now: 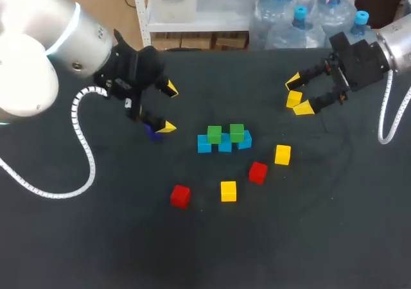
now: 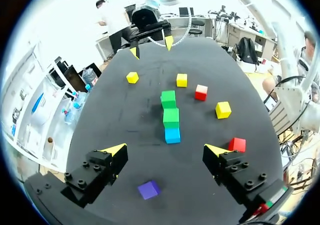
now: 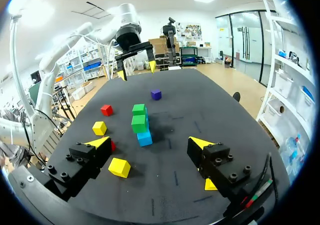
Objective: Place the blue cubes, place green cubes on the blue cubes, place the yellow cubes on the green cubes, then place the red cubes on the yellow cubes, and place purple cube on the red cubes.
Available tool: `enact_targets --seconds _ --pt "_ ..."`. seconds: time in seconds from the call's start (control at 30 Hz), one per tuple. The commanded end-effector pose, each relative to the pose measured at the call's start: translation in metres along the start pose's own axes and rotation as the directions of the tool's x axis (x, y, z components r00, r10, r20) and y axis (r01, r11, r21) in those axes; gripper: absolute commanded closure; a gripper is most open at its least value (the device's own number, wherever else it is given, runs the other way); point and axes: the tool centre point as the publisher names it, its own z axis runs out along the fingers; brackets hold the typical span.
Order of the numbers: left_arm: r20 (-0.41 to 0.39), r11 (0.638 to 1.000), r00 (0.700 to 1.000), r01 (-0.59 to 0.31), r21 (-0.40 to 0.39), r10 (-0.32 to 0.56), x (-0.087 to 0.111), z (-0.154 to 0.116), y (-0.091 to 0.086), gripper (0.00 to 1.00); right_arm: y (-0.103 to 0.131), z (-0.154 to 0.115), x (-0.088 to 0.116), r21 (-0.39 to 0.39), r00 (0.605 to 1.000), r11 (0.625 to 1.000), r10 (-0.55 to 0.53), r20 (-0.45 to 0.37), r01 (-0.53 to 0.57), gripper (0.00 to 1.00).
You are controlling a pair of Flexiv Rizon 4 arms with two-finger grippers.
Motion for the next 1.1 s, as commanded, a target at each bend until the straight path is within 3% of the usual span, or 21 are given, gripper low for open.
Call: enact_targets --seconds 0.03,0.17,0.33,0.5,0.67,0.93,1.1 --pt "0.003 1.000 1.000 -0.002 0.003 0.002 0.001 0.000 0.001 0.00 0.000 0.000 0.000 0.000 1.000 1.000 -0.001 0.000 0.001 0.00" --pt "0.003 1.000 1.000 -0.002 0.003 0.002 0.001 0.000 0.001 0.00 0.000 0.000 0.000 0.000 1.000 1.000 -0.001 0.000 0.001 0.00" --pt "0.003 1.000 1.000 -0.002 0.003 0.002 0.001 0.000 0.001 0.00 0.018 -0.001 -0.018 -0.047 0.966 0.992 -0.122 -0.226 0.115 0.00" --pt "0.003 1.000 1.000 -0.002 0.003 0.002 0.001 0.000 0.001 0.00 0.029 0.004 -0.012 -0.025 0.943 0.996 -0.094 -0.320 0.091 0.00" --pt "0.003 1.000 1.000 -0.002 0.003 0.002 0.001 0.000 0.001 0.00 0.034 0.001 0.001 0.050 0.959 0.998 0.040 -0.281 -0.027 0.00" --pt "0.003 1.000 1.000 -0.002 0.003 0.002 0.001 0.000 0.001 0.00 0.034 0.001 0.001 0.050 0.959 0.998 0.040 -0.281 -0.027 0.00" --pt "0.003 1.000 1.000 -0.002 0.003 0.002 0.001 0.000 0.001 0.00 0.042 0.021 0.004 0.035 0.868 0.999 0.015 -0.497 0.003 0.00"
